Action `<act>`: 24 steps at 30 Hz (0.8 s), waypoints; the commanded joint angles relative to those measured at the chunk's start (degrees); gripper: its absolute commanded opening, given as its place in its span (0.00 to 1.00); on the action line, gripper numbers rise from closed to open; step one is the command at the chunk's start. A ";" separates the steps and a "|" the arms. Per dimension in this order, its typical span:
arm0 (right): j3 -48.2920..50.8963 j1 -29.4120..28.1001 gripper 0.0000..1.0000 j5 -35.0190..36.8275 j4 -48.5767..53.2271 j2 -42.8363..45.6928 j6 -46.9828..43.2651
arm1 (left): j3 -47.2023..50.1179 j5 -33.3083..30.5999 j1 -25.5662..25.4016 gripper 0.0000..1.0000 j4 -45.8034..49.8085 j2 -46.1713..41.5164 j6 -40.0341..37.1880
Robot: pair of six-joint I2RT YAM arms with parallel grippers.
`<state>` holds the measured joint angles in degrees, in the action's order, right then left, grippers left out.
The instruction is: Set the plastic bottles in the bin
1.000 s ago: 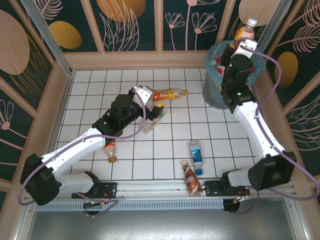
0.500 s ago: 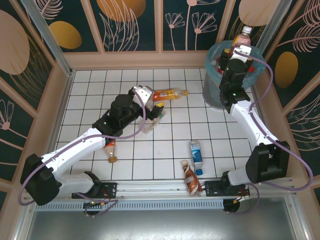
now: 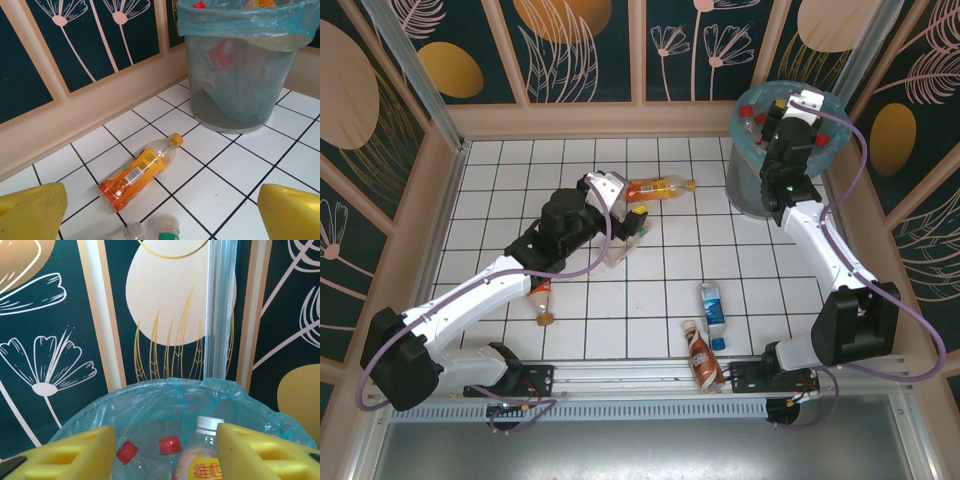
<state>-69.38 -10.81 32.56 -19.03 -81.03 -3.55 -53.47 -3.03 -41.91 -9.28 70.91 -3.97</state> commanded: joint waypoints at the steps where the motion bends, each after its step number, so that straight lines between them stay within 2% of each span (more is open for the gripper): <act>1: -2.86 -0.07 0.56 -0.09 1.47 1.09 2.17 | -1.27 0.43 0.28 0.97 -1.88 -0.69 0.39; 5: -4.82 -2.15 0.57 -2.99 8.22 2.37 3.69 | -1.41 0.30 0.27 0.97 -1.73 -0.60 0.31; 10: -3.35 -9.91 0.61 -2.49 17.00 8.48 6.87 | -1.90 0.64 0.32 0.97 -0.66 -0.68 -0.19; 12: -3.85 -13.55 0.62 -2.88 25.04 11.09 10.98 | -1.90 1.75 0.25 0.97 -0.18 -1.04 -1.21; 14: -4.39 -17.12 0.62 -4.04 34.08 13.05 16.93 | -1.94 4.06 0.23 0.97 0.50 -1.39 -2.63; 20: -1.78 -27.43 0.65 -15.68 59.10 15.24 33.39 | -1.90 14.00 0.15 0.96 3.55 -2.00 -6.11; 24: 4.37 -35.94 0.62 -23.02 68.98 14.16 42.56 | -4.65 20.56 -0.86 0.95 8.52 -2.10 -9.32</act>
<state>-68.99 -42.26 16.67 34.83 -65.54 28.03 -55.07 10.15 -42.09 -4.47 70.13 -9.65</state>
